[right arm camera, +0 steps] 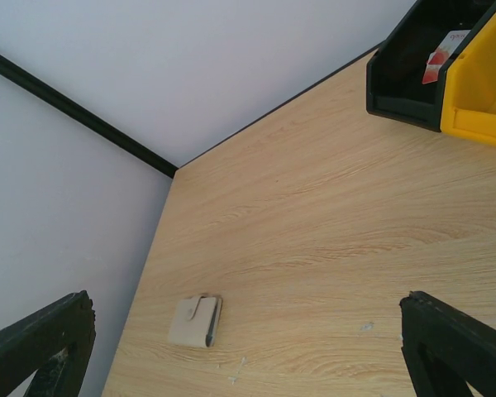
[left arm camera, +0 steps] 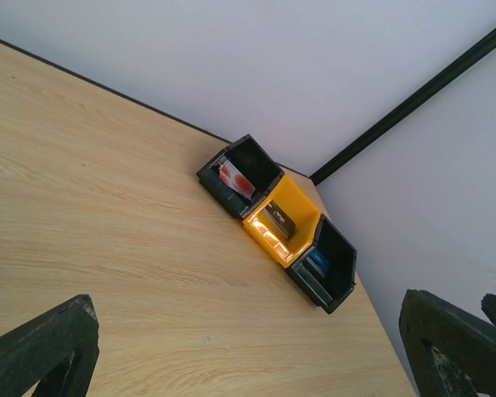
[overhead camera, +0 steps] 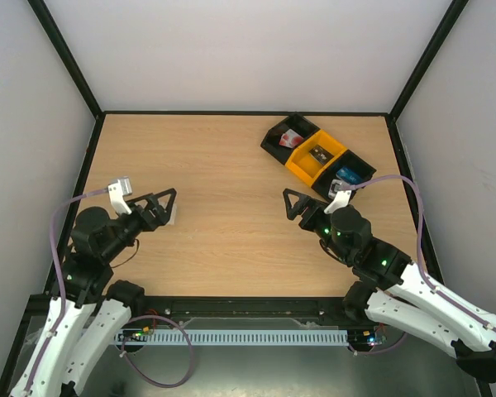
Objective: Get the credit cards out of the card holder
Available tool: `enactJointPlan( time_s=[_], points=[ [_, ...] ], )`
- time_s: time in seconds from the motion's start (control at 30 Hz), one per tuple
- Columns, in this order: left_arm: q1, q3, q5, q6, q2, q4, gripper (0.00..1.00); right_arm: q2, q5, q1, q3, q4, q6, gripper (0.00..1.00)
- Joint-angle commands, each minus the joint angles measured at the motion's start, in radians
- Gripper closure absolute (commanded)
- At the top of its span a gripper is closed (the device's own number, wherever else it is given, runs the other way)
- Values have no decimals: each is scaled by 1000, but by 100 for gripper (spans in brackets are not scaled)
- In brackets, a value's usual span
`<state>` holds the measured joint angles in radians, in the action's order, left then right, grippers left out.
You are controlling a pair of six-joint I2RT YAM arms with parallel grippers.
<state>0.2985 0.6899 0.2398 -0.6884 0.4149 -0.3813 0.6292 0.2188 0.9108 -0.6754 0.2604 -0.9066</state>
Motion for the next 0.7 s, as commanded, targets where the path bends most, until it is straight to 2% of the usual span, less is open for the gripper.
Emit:
enactJointPlan(
  time_s=[0.0, 0.2, 0.4, 0.67],
  points=[
    [4, -14, -41, 0, -4, -13, 0, -5, 4, -3, 10, -18, -13, 2],
    [4, -29, -112, -33, 46, -19, 0, -3, -2, -4, 15, -23, -14, 2],
    [4, -6, -275, -103, 168, -53, 0, 4, -6, -4, 15, -6, -12, 2],
    [-6, -6, -513, -193, 310, -4, 0, -16, -18, -4, 3, 19, 8, 2]
  ],
)
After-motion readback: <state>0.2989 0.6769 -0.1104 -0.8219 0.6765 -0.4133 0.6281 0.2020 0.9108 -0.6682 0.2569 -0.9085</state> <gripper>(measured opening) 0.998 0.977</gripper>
